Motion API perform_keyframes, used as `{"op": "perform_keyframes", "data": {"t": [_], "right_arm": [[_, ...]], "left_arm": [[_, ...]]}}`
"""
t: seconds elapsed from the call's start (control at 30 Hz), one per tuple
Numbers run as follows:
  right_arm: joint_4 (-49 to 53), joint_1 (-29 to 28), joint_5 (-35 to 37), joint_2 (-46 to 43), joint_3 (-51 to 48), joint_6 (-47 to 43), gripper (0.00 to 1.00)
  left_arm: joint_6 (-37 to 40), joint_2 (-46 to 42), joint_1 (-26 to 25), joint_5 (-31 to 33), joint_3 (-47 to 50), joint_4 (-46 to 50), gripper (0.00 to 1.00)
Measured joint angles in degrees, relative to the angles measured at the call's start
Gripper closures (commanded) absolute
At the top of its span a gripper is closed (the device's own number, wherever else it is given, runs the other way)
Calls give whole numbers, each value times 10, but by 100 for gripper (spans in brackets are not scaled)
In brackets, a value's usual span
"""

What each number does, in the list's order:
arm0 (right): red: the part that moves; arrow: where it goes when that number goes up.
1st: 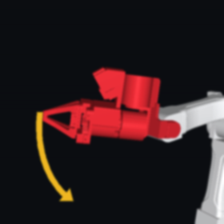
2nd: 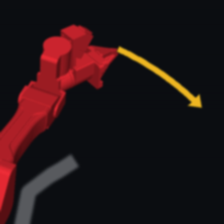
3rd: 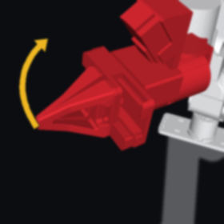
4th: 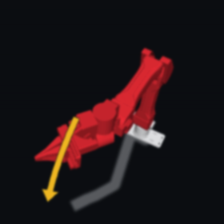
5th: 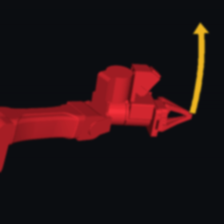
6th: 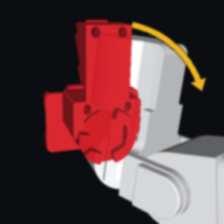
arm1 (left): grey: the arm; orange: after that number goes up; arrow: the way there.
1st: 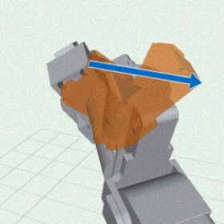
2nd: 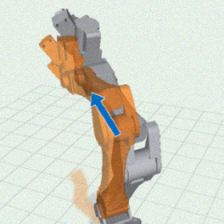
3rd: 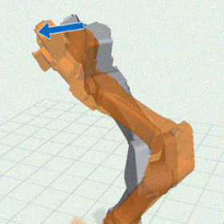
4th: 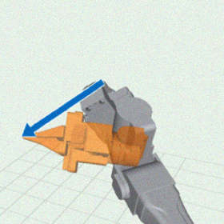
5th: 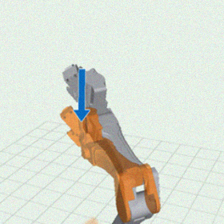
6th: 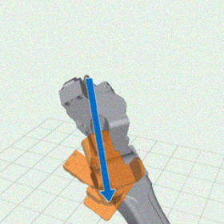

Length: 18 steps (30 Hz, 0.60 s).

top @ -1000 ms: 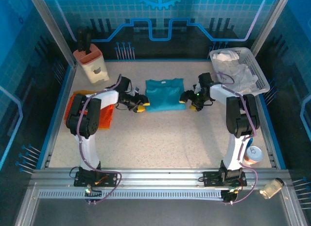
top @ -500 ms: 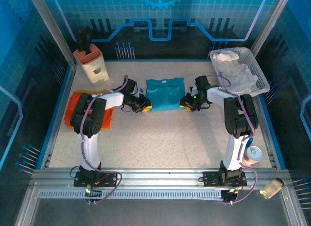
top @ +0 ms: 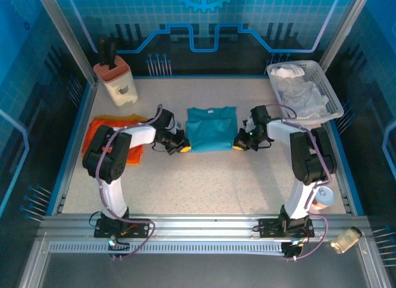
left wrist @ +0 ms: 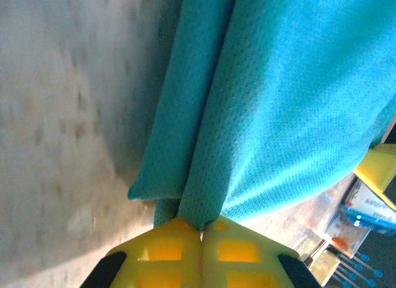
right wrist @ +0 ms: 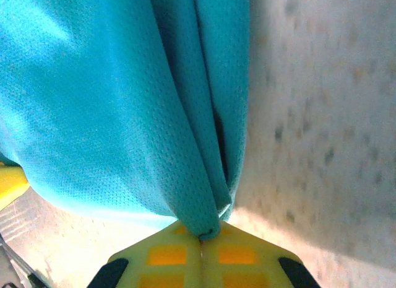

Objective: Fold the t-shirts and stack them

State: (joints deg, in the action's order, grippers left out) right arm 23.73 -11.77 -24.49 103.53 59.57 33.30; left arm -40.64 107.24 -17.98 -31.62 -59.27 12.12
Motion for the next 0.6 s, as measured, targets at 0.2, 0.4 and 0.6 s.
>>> {"op": "perform_keyframes", "data": {"t": [0.2,0.4,0.6], "right_arm": [[27,-21,0,-89,-87,-10,95],[65,-64,5,-175,-176,-10,91],[113,-81,16,-243,-214,3,68]], "left_arm": [[-38,-104,-48,16,97,-3,95],[-116,-199,-127,52,201,-14,87],[-163,-266,-176,75,228,9,48]]}}
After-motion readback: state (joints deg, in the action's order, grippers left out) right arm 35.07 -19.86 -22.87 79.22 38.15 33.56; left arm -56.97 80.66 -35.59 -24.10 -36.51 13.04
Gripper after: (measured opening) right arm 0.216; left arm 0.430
